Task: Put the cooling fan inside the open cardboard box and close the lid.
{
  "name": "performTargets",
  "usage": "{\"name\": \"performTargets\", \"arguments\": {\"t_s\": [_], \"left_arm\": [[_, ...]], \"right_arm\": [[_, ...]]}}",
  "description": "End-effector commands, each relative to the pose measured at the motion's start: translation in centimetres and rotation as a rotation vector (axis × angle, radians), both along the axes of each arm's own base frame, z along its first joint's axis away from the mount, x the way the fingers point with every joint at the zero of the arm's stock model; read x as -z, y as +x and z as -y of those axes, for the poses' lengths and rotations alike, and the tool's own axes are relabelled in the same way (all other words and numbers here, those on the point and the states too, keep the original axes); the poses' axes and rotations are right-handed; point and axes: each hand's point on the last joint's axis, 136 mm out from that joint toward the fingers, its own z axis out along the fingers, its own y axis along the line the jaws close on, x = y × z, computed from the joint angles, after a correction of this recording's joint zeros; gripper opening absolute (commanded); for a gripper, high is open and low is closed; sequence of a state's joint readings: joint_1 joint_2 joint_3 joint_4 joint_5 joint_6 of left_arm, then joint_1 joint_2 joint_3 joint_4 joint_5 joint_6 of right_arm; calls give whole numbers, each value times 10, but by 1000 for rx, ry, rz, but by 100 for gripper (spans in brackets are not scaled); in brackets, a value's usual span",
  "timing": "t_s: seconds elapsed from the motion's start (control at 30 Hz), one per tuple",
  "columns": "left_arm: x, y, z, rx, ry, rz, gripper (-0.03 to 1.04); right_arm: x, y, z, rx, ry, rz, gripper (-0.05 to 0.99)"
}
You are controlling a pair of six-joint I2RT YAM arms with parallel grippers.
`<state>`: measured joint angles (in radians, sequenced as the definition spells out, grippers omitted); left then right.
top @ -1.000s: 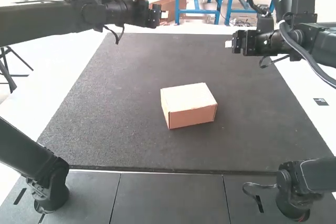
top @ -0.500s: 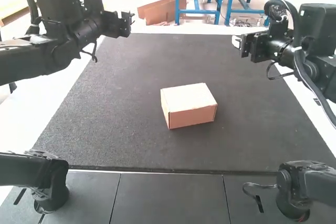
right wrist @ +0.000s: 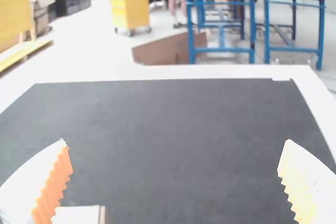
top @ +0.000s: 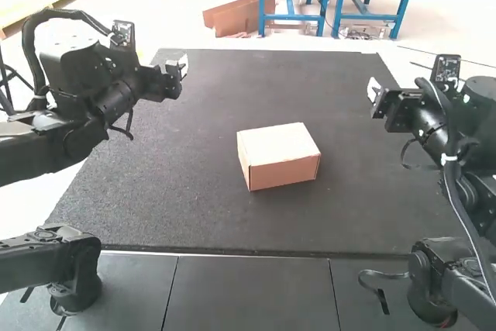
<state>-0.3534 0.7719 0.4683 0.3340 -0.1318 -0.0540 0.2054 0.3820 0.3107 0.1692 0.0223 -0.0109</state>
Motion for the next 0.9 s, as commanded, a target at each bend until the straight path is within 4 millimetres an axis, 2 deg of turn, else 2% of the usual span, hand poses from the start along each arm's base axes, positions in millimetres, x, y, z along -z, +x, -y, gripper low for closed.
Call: {"name": "performTargets", "arguments": {"t_s": [0.0,0.17,0.47,0.87], "left_arm": [[3,-7,-7,-16,-41,12,97],[20,-17,-11,-19,-58,16,97],[45,-30,-18,-32,-65,33,97],[76,-37,-20,-26,-67,-9,97]], "right_arm": [[-6,-9,13,55,25,68,91],[-2,-18,20,85,4,125,91],[31,-21,22,97,8,135,91],[57,-22,19,83,-2,98,90]]}}
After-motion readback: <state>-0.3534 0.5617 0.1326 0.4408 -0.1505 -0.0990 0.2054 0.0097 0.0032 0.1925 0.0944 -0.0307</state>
